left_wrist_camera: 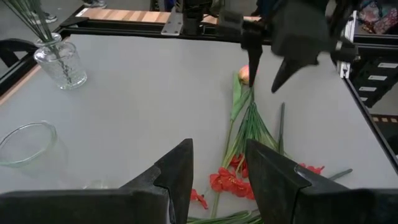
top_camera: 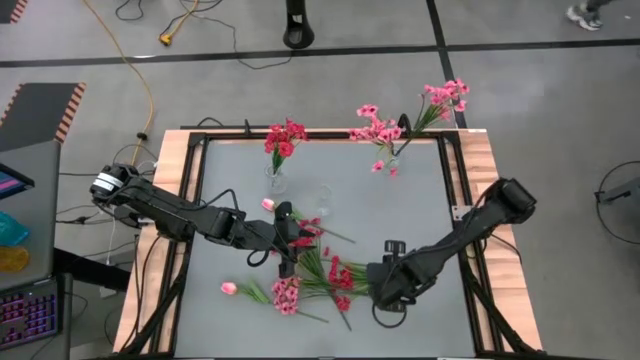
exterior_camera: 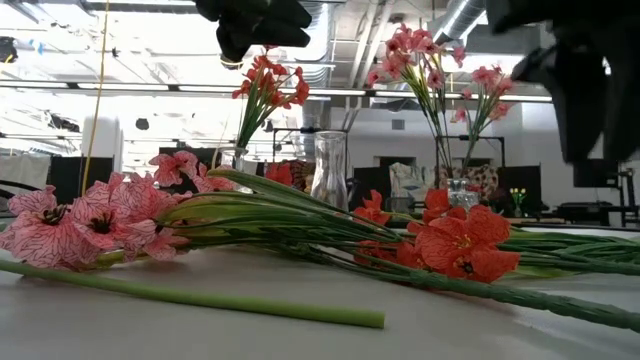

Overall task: Sort flowers into vase by color
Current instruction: Put the red flower into the top left transparent vase

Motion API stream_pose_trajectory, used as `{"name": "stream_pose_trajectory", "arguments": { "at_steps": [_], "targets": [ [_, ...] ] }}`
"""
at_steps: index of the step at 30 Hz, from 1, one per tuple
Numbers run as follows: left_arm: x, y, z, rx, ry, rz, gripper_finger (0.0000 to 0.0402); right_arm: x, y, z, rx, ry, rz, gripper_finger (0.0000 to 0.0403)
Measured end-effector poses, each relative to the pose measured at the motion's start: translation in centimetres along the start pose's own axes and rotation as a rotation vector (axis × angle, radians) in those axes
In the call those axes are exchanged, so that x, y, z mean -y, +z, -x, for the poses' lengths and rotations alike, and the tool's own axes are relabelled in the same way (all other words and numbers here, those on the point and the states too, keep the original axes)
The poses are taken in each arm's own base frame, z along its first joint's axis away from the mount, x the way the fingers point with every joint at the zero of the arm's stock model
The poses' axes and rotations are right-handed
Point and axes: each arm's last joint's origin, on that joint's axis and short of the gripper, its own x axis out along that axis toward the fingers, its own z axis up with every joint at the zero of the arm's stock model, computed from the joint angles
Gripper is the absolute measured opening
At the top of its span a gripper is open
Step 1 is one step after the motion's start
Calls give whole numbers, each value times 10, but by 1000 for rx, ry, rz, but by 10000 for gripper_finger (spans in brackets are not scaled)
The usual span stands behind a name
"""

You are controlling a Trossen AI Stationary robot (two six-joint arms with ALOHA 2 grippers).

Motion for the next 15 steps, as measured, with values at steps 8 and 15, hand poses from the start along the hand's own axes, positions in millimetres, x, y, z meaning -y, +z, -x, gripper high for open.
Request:
{"name": "stream_pose_trajectory", "arguments": {
  "at_steps": [8,15],
  "targets": [
    [0,-2,0,-18,4,-11,132,-12,2,-39,-114,-36,22,198],
    [0,-2,0,-20,4,-7,132,-12,3,-50,-137,-52,25,198]
  ]
}}
